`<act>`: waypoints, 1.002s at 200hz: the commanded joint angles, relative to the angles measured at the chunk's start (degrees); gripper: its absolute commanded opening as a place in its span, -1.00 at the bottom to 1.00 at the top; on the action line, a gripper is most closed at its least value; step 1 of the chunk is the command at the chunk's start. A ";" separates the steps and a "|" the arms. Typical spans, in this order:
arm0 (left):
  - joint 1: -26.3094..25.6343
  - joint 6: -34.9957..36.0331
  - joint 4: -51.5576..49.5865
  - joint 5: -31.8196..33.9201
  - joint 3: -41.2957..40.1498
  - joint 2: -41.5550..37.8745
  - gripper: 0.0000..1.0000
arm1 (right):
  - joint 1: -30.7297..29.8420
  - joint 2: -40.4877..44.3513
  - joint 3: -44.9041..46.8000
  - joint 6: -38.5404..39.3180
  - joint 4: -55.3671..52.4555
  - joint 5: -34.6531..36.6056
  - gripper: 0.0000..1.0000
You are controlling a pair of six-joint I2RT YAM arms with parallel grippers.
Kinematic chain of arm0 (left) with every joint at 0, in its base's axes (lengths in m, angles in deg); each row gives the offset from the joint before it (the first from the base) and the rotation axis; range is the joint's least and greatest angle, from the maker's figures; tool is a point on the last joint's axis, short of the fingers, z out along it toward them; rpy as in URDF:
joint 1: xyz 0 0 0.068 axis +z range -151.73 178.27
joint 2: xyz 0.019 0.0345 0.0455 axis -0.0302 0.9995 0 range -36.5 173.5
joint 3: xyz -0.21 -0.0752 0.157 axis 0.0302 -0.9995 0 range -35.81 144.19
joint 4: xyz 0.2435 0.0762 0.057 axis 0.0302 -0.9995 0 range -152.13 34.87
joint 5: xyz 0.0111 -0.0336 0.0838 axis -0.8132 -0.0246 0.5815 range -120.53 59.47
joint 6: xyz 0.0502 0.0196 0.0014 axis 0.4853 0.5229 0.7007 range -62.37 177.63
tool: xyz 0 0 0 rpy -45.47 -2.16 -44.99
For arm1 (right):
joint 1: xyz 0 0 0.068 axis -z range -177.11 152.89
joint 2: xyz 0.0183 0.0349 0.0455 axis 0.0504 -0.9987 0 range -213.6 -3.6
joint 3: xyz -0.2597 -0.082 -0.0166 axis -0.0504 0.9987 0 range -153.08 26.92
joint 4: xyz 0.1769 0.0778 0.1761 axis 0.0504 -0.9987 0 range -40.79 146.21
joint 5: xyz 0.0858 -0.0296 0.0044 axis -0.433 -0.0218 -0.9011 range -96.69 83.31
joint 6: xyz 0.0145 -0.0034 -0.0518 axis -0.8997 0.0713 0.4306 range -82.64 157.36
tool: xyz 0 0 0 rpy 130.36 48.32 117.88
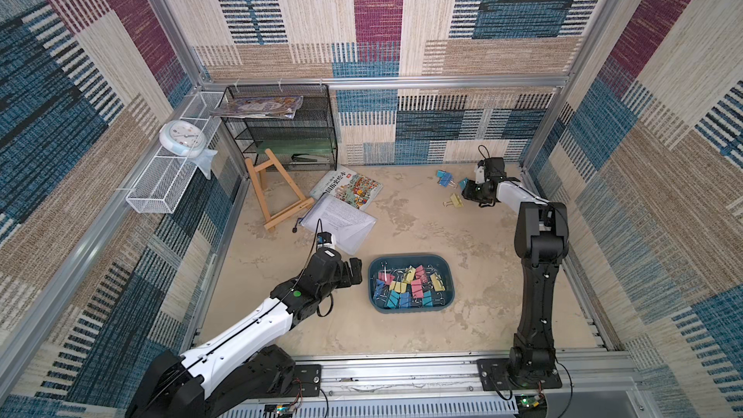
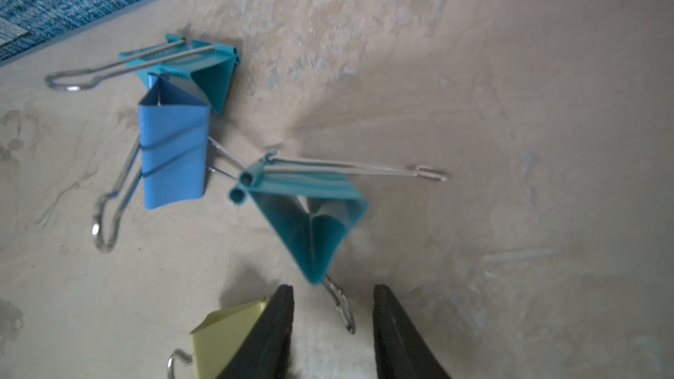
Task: Put the binder clips in the storage box
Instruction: Pick up the binder clip at the center of the board.
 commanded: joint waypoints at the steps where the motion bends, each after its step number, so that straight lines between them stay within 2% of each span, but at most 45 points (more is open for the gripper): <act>1: 0.09 0.46 0.98 -0.55 0.78 0.04 0.99 | -0.40 -1.59 -2.26 0.95 -2.08 1.23 -0.32; 38: 0.14 0.32 0.78 -0.36 0.62 -0.31 0.99 | -0.84 -2.10 -2.65 0.60 -2.46 0.89 -0.74; 62: 0.19 0.25 0.51 -0.45 0.19 -0.77 0.99 | -1.13 0.39 -0.06 0.53 -1.31 0.96 -1.00; 97: 0.18 0.11 -0.58 -0.12 -0.39 -2.67 0.99 | -1.83 8.79 7.62 -1.74 1.45 -0.24 -1.00; 128: 0.18 0.12 -1.61 0.68 -1.04 -4.95 0.99 | -3.46 22.28 21.57 -5.42 6.62 -1.17 -1.00; 165: 0.27 0.44 -2.89 1.55 -1.47 -7.03 0.99 | -8.55 39.82 35.85 -8.22 6.86 -0.45 -1.00; 200: 0.36 0.75 -3.29 1.62 -1.67 -8.20 0.99 | -16.06 53.80 43.21 -11.37 2.11 0.71 -1.00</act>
